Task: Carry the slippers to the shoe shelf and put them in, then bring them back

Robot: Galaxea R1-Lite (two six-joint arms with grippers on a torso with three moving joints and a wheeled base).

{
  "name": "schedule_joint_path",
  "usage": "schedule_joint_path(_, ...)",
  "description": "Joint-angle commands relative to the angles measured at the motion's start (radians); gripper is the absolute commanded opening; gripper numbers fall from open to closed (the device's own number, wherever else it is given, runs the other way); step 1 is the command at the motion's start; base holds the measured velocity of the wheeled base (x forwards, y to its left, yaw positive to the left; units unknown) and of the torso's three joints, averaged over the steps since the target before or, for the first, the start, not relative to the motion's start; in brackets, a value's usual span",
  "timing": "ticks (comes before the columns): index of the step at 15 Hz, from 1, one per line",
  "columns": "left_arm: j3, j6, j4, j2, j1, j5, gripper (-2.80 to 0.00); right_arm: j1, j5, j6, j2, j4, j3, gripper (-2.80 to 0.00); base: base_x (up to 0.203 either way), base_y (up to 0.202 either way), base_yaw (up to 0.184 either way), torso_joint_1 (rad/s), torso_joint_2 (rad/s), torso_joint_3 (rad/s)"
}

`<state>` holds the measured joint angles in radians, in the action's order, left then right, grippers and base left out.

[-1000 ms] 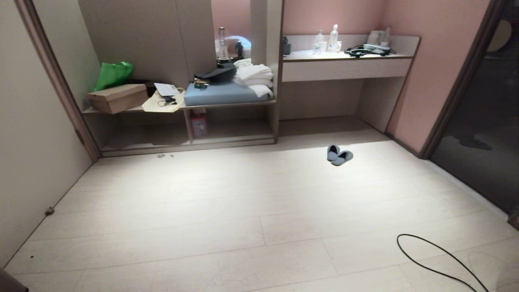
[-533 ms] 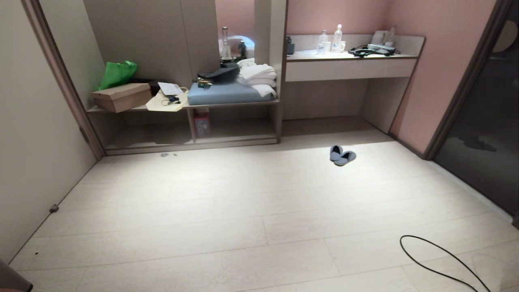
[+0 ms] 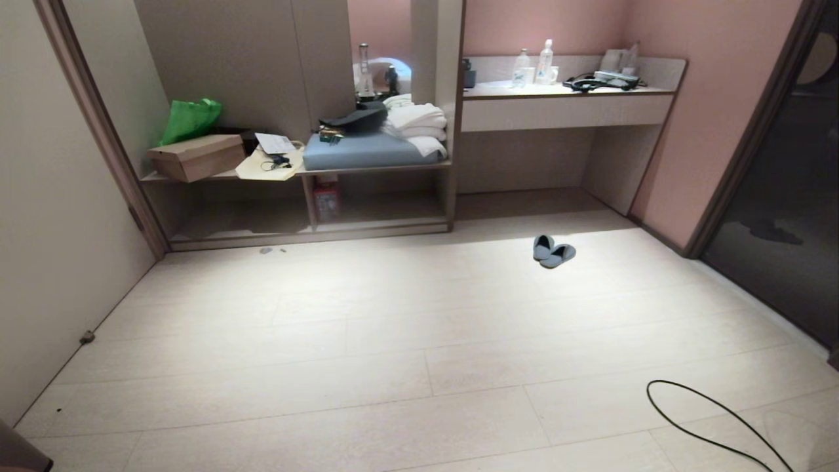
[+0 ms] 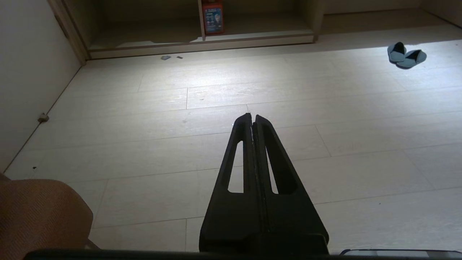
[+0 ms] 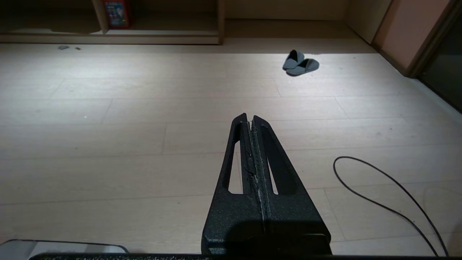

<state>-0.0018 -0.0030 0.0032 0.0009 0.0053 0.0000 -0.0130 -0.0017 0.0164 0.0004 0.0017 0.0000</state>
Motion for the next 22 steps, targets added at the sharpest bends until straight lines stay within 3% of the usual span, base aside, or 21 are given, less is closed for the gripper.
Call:
schedule_joint_path(1,0.000,0.000,-0.002,0.001,0.001,0.000,-2.80,-0.001,0.000,0.000,0.001,0.000,0.000,-2.80,0.000,0.000,0.000,0.000,0.00,0.000)
schedule_joint_path(22,0.000,-0.002,0.000,0.001,0.001,0.000,-2.80,-0.001,0.000,-0.004,0.001,0.000,0.000,-2.80,0.000,0.000,0.000,0.000,0.00,0.000)
